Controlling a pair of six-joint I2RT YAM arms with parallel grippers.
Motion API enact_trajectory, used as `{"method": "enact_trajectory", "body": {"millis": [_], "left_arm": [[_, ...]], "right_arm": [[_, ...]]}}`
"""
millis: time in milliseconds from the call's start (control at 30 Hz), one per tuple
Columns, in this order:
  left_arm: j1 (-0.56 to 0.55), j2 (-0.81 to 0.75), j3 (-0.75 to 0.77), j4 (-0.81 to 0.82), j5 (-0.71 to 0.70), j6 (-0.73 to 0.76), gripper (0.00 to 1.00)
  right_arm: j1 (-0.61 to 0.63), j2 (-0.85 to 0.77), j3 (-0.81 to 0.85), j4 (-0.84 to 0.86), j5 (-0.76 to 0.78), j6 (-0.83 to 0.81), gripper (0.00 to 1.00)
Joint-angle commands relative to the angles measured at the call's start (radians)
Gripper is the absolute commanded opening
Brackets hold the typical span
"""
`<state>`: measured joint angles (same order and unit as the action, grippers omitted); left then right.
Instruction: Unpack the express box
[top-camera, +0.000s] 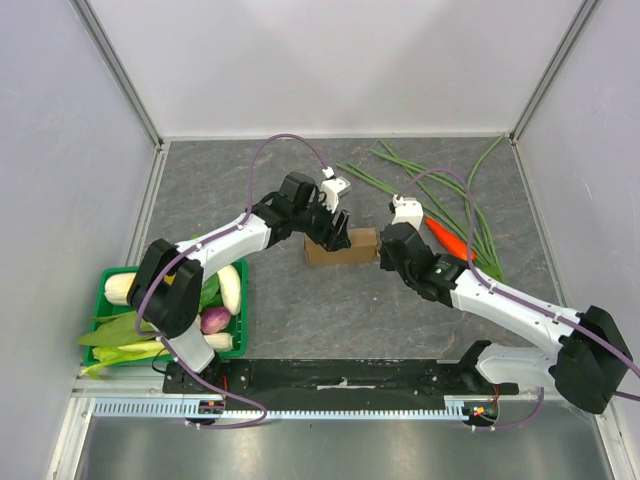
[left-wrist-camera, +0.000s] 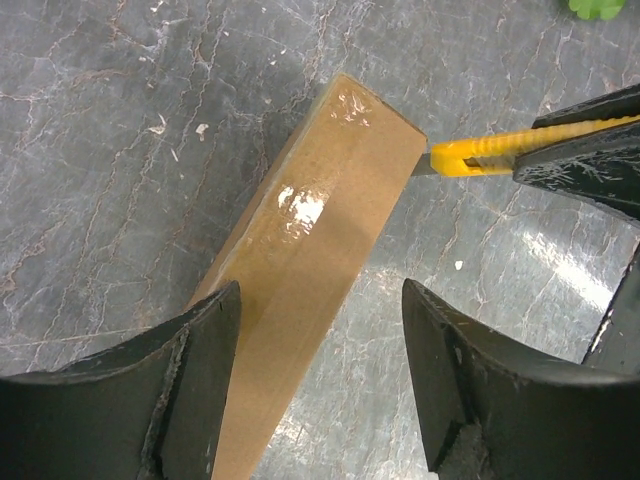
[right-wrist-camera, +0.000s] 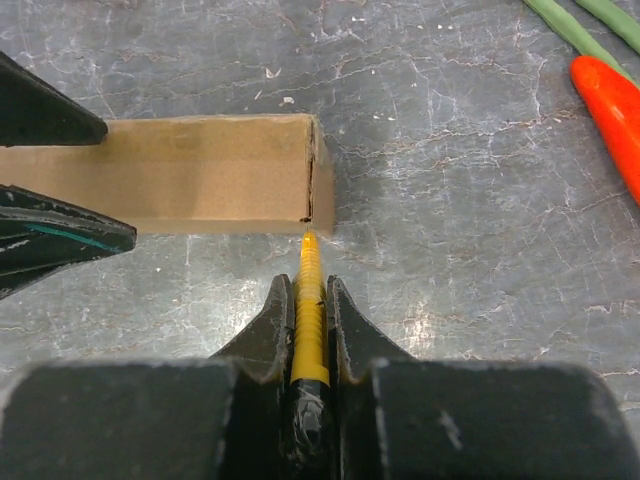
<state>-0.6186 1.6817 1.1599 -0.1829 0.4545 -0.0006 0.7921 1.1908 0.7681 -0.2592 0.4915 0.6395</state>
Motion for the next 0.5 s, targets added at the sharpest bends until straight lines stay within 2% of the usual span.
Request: {"method": "enact_trajectory", "body": {"millis": [0, 233, 467], "left_arm": [[-0.006, -0.039, 0.053, -0.035, -0.007, 0.088, 0.73], [-0.026, -0.004, 0.116, -0.076, -0.028, 0.180, 0.79], [-0.055, 0.070, 0.187, -0.130, -0.059, 0.281, 0.82]], "right_arm": [[-0.004, -0.074, -0.012, 0.029, -0.037, 0.009, 0.00], [-0.008, -0.207, -0.016, -0.051, -0.083, 0.035, 0.00], [-0.017, -0.226, -0.010, -0.069, -0.088, 0.058, 0.00]]}}
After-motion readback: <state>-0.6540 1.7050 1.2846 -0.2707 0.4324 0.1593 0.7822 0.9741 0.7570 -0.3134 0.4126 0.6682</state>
